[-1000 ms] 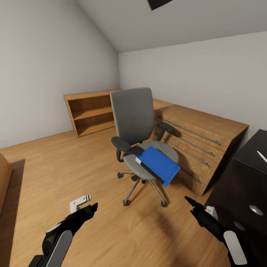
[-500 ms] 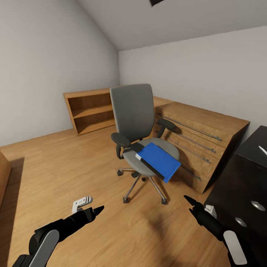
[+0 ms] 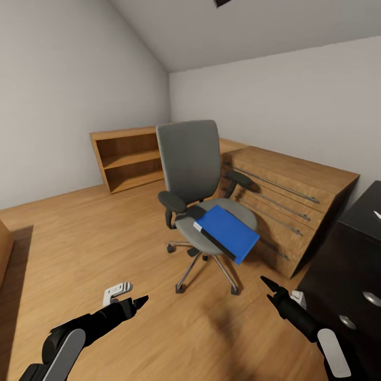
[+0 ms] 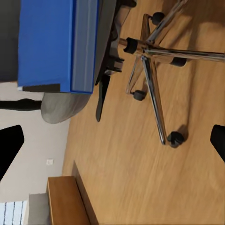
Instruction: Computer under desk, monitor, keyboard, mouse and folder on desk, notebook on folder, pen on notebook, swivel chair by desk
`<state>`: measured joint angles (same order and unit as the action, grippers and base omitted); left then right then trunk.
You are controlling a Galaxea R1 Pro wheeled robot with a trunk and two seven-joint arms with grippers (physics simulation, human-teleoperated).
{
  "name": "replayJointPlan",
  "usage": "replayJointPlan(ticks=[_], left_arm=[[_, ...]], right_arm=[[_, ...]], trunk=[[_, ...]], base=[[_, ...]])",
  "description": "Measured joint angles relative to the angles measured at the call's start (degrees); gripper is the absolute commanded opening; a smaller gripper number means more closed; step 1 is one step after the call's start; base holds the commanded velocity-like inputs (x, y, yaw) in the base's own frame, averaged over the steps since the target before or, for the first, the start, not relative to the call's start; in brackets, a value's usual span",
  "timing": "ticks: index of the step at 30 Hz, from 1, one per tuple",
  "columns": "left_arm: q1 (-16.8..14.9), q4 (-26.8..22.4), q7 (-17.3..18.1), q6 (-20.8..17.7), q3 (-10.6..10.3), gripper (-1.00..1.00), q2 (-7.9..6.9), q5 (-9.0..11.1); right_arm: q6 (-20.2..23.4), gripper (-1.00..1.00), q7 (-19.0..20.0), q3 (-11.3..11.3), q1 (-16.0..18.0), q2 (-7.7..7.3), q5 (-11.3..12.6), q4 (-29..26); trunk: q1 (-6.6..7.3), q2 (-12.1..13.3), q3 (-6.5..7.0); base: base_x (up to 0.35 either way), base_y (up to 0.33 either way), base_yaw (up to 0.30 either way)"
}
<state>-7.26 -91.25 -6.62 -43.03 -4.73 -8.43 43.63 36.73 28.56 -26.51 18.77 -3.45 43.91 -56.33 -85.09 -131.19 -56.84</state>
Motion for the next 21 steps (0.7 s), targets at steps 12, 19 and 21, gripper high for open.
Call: replayJointPlan(ticks=[12, 19, 21], left_arm=[[0.0, 0.1, 0.0, -0.1, 0.1, 1.0, -0.04, 0.1], [0.0, 0.1, 0.0, -0.1, 0.0, 1.0, 0.02, 0.0], [0.0, 0.1, 0.0, -0.1, 0.0, 1.0, 0.03, 0.0]], right_arm=[[-0.5, 1.0, -0.2, 0.0, 0.0, -0.09, -0.1, 0.2], [-0.5, 1.0, -0.3, 0.0, 0.0, -0.09, -0.2, 0.3], [-0.5, 1.0, -0.3, 0.0, 0.0, -0.09, -0.2, 0.3]], trunk=[[0.0, 0.0, 0.0], [0.01, 0.0, 0.0], [0.01, 0.0, 0.0]], base=[[0.134, 0.012, 0.0], [0.219, 0.002, 0.0], [0.231, 0.0, 0.0]])
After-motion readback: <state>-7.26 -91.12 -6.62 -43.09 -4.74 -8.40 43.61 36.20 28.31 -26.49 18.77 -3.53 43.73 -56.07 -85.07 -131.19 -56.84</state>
